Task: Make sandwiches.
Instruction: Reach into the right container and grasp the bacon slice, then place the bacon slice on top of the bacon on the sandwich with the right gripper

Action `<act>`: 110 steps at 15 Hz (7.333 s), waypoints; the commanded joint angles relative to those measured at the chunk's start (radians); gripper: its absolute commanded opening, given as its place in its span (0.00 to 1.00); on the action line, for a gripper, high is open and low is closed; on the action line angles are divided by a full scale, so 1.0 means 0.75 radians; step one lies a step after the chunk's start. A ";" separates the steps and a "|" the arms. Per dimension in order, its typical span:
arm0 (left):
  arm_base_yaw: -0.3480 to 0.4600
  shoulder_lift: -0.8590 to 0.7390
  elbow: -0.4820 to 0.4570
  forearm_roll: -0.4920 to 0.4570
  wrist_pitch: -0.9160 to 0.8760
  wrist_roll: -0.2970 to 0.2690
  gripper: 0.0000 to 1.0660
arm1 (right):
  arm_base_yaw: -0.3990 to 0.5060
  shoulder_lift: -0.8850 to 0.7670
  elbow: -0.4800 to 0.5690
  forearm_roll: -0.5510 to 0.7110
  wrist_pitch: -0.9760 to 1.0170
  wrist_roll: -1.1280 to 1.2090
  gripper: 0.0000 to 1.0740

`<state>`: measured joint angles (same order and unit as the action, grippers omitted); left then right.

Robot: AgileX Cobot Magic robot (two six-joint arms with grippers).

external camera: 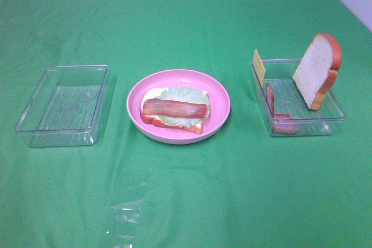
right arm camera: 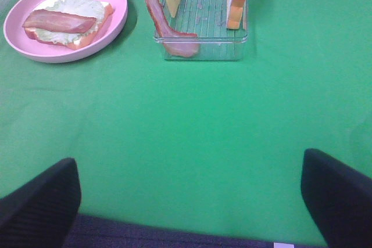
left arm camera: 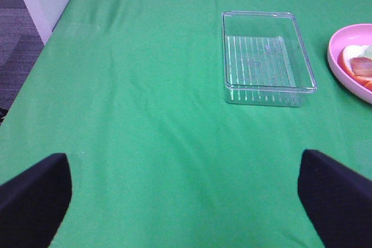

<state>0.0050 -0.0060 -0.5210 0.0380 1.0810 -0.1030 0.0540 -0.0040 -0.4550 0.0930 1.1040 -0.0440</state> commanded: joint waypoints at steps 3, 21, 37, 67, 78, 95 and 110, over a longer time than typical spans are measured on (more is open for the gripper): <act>0.001 -0.025 0.003 -0.019 -0.003 0.008 0.94 | -0.008 -0.025 0.005 0.008 -0.011 0.000 0.92; 0.001 -0.017 0.003 -0.019 -0.003 0.008 0.94 | -0.008 -0.025 0.005 0.051 -0.015 0.000 0.92; 0.001 -0.017 0.003 -0.019 -0.003 0.008 0.94 | -0.008 1.567 -0.556 0.045 -0.309 -0.051 0.92; 0.025 -0.027 0.003 -0.019 -0.003 0.013 0.94 | 0.335 2.723 -1.384 -0.135 -0.140 0.284 0.82; 0.025 -0.017 0.003 -0.019 -0.003 0.013 0.94 | 0.335 2.763 -1.384 -0.165 -0.156 0.304 0.00; 0.025 -0.017 0.003 -0.019 -0.003 0.013 0.94 | 0.337 2.309 -1.384 -0.004 -0.080 0.197 0.00; 0.025 -0.017 0.003 -0.019 -0.003 0.013 0.94 | 0.705 2.637 -1.384 0.515 -0.791 0.004 0.00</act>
<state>0.0280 -0.0060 -0.5210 0.0240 1.0810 -0.0930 0.5800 1.9710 -1.4900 0.4680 0.5410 -0.0260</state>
